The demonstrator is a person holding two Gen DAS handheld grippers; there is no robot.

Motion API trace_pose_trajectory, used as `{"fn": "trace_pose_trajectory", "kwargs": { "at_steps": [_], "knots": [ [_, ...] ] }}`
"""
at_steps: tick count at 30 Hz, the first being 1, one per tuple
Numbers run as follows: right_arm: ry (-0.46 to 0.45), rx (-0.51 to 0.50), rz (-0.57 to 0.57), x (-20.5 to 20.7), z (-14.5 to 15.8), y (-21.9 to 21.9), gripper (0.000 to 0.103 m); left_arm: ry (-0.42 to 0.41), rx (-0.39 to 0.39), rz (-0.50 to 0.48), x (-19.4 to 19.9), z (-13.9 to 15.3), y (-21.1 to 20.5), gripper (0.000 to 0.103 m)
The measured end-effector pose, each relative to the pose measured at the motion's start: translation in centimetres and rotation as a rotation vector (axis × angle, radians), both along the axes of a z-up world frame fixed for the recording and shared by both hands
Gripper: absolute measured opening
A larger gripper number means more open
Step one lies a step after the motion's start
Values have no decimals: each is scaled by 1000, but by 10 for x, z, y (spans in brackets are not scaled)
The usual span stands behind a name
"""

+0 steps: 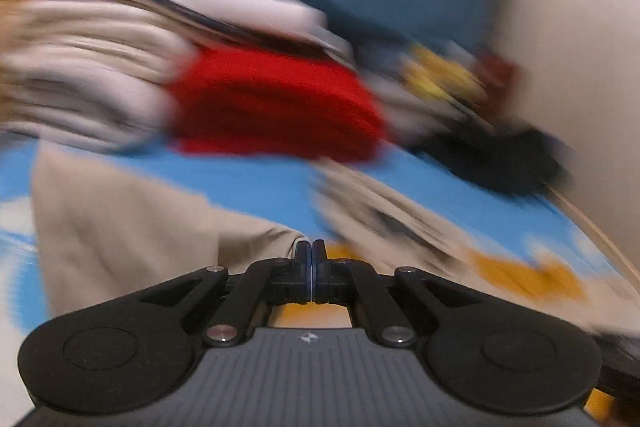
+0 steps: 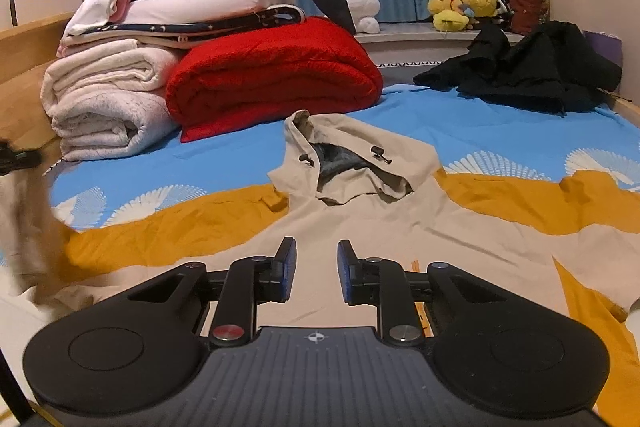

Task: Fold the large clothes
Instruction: 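Carry the sleeve across the jacket body with the left tool and release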

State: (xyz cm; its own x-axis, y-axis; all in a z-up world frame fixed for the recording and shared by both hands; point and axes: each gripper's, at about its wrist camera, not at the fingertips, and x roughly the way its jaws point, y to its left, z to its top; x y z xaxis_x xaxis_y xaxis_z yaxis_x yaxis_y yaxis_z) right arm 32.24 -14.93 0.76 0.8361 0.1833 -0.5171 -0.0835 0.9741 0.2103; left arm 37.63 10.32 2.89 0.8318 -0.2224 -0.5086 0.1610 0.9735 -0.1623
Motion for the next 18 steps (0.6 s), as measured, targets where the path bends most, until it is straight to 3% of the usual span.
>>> {"fn": "trace_pose_trajectory", "kwargs": {
  "at_steps": [1, 3, 6, 10, 15, 18],
  "knots": [
    [1, 4, -1, -1, 1, -1, 23, 44, 7, -67, 0, -6, -24, 9],
    [12, -6, -20, -1, 2, -3, 23, 118, 22, -150, -3, -14, -57, 34],
    [39, 2, -75, -1, 0, -13, 25, 168, 67, -72, -11, -5, -67, 49],
    [78, 52, -106, 1, 1, -25, 26, 163, 56, 107, -27, 15, -41, 52],
    [41, 86, -69, -5, 15, -24, 26, 150, 86, 288, -38, 27, -1, 58],
    [4, 80, -29, -10, 24, -17, 25, 143, 2, 332, -42, 25, 27, 58]
  ]
}}
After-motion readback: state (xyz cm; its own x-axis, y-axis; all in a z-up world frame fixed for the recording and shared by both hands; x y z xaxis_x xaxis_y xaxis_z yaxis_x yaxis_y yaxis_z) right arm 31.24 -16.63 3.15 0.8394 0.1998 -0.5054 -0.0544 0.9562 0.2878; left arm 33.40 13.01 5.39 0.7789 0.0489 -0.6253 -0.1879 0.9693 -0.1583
